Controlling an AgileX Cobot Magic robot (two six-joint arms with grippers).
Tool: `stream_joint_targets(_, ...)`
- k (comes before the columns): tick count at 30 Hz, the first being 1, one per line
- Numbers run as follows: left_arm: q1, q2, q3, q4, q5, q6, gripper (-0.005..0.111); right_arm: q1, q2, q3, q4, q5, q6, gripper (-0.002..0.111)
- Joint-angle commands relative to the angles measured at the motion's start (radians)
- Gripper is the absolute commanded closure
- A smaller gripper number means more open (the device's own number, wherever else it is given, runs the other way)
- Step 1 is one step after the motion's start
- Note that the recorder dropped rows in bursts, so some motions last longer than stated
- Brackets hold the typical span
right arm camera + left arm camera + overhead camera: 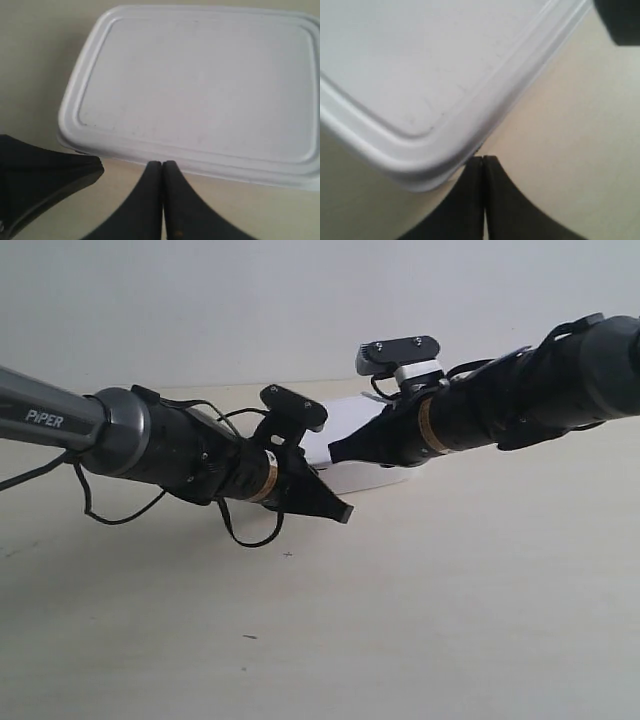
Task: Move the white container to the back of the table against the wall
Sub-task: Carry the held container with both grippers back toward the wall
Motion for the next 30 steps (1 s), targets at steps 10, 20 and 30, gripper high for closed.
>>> stream_joint_targets(10, 0.012, 0.052, -0.085, -0.001, 0.099, 0.009, 0.107, -0.054, 0.014, 0.039, -0.004, 0.011, -0.012, 0.108)
stream_joint_targets(20, 0.013, 0.057, -0.093, -0.001, 0.132, 0.055, 0.107, -0.054, 0.074, -0.011, -0.004, 0.045, -0.012, 0.108)
stream_joint_targets(30, 0.047, 0.086, -0.111, -0.001, 0.128, 0.059, 0.107, -0.054, 0.142, -0.087, -0.004, 0.052, -0.008, 0.108)
